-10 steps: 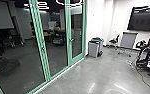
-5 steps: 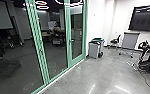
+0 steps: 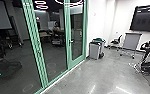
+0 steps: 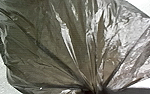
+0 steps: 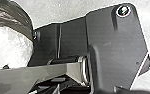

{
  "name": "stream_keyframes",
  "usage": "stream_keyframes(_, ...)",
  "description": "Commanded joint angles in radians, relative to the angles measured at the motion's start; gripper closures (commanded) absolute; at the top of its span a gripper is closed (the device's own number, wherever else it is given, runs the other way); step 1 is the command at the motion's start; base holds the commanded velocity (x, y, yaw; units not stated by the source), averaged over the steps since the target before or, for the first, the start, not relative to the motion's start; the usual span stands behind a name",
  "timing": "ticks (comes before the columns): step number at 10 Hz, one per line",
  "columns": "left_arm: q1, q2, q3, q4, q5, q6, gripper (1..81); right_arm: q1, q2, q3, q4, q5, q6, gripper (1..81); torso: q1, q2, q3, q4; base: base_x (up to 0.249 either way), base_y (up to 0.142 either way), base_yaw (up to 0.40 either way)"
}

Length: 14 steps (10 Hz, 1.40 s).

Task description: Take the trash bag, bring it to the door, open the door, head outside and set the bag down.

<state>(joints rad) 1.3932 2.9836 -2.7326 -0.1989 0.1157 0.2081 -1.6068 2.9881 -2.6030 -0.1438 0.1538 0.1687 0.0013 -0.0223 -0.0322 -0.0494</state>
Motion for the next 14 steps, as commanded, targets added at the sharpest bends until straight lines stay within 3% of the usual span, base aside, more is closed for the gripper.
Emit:
stream_keyframes(1,-0.065,-0.004,-0.004,0.006,0.059,0.004,81.1,0.038,0.005,0.005,-0.014,-0.048,-0.002,1.0,0.0,0.0,0.0,0.0,0.193,0.0,0.0)
stream_keyframes(9,-0.067,-0.003,-0.004,0.007,0.059,0.004,81.1,0.041,0.007,0.0,-0.016,-0.048,-0.003,1.0,0.0,0.0,0.0,0.0,0.19,0.0,0.0)
stream_keyframes(14,-0.065,-0.001,-0.004,0.007,0.059,0.004,81.1,0.04,0.007,0.0,-0.016,-0.048,-0.002,1.0,0.0,0.0,0.0,0.0,0.181,-0.067,0.0)
